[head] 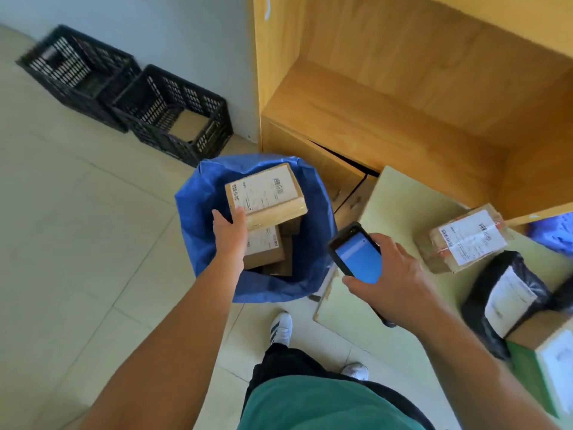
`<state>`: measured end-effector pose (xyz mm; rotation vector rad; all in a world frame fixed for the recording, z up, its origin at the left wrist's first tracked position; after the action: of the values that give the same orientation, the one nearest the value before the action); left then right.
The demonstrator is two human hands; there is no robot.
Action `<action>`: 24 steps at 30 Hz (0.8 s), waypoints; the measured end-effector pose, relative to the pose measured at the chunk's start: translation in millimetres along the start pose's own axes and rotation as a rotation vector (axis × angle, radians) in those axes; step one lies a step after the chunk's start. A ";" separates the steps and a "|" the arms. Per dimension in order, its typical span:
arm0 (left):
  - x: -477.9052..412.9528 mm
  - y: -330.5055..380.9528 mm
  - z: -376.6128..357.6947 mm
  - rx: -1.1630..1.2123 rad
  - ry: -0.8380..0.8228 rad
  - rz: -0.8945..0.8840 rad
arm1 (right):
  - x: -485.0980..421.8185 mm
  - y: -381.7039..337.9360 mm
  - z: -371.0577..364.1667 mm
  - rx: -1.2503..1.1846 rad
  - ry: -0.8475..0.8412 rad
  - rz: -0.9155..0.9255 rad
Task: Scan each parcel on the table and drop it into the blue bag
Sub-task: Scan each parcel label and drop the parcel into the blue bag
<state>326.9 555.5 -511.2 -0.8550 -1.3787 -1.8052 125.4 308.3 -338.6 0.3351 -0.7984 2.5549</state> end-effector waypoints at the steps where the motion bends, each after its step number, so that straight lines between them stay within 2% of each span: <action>1: -4.2 0.7 9.0 -0.002 0.051 -0.020 | -1.0 -2.8 -0.6 -0.005 -0.001 0.002; 3: -2.0 5.5 22.8 -0.028 0.134 -0.104 | -0.8 -3.7 -0.2 -0.014 0.001 -0.005; 6: 1.9 3.4 23.3 -0.115 0.145 -0.154 | 2.7 2.0 -0.2 -0.011 -0.005 -0.027; 9: 12.3 -1.9 6.8 -0.207 0.104 -0.152 | 9.1 10.1 0.8 -0.014 0.002 -0.053; 15: 43.1 0.8 -39.9 -0.396 0.030 -0.281 | 31.2 36.4 8.8 -0.051 0.052 -0.107; 24: 137.3 3.8 -149.6 -0.573 -0.116 -0.579 | 89.9 117.8 33.9 -0.104 0.150 -0.242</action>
<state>243.2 390.6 -427.3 -0.9074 -1.2748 -2.7185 -6.1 232.0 -336.3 0.1914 -0.7800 2.2745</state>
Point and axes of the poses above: each hand's wrist, its own x-axis away from the middle knuckle, its own z-axis out of the back of the hand, y = z × x, the point moved 10 cm from there along -x, towards the middle knuckle, and after that the axes turned 15 degrees about z, right-handed, at the moved point
